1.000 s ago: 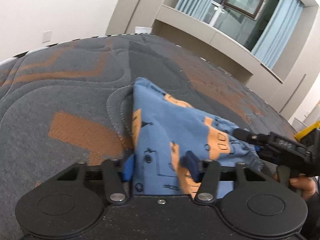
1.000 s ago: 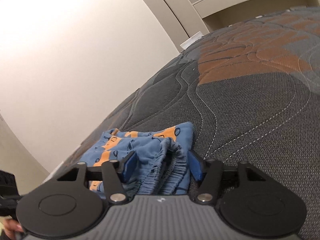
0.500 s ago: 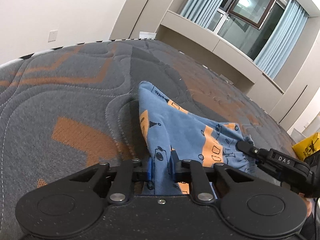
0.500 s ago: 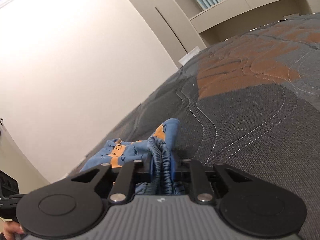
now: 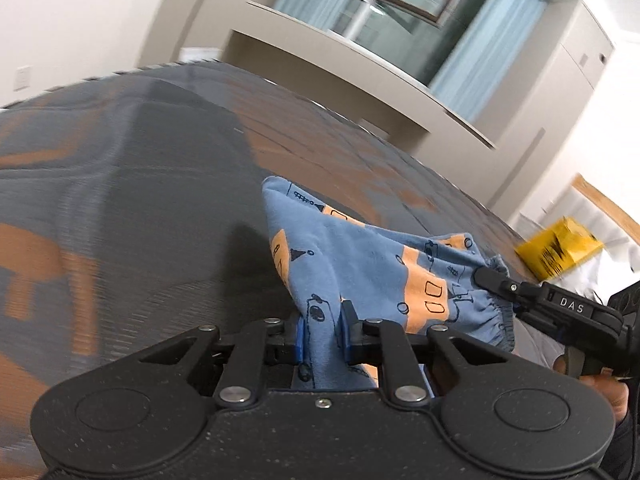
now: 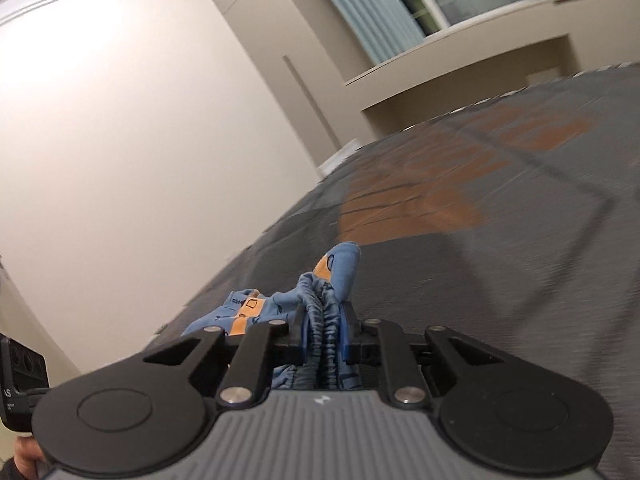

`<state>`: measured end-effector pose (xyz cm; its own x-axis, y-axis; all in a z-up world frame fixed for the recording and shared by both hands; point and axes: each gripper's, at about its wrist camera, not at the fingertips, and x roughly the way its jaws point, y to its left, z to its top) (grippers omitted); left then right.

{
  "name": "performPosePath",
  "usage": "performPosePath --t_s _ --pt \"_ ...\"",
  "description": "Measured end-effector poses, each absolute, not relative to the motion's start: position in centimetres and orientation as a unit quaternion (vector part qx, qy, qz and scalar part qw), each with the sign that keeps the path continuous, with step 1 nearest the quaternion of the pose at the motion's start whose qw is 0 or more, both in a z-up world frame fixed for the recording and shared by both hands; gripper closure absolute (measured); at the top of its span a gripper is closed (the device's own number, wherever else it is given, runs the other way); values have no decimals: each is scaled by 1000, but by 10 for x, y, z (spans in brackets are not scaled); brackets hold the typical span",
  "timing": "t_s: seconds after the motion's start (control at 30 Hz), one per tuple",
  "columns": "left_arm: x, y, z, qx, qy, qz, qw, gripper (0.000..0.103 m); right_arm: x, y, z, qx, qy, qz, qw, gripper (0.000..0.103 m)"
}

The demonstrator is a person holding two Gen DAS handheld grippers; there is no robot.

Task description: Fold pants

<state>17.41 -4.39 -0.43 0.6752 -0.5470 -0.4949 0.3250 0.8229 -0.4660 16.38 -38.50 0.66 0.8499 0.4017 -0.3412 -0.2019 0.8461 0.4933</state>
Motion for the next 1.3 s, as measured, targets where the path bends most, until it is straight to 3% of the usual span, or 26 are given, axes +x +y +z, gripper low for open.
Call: performPosePath --t_s 0.3,0.77,0.87,0.93,1.07,1.1,1.23,1.3 --pt "181 -113 -30 -142 347 -280 884 85 132 -441 -12 235 225 85 942 86" --pt "187 -116 -45 -133 362 -265 884 80 136 -450 -41 248 239 75 936 82" --pt "185 -114 -43 -130 361 -259 886 73 133 -448 -39 244 243 67 937 71" --pt "182 -112 -39 -128 359 -254 889 58 131 -449 -39 241 243 59 938 62" --pt "174 -111 -30 -121 347 -243 898 43 128 -449 -38 242 243 52 938 47" --pt "172 -110 -28 -120 345 -241 899 39 126 -448 -38 240 241 48 939 39" --pt "161 -107 -19 -104 326 -225 912 14 114 -444 -31 225 233 33 945 14" --pt "153 -106 -13 -92 310 -210 922 0 106 -441 -25 214 226 25 950 6"
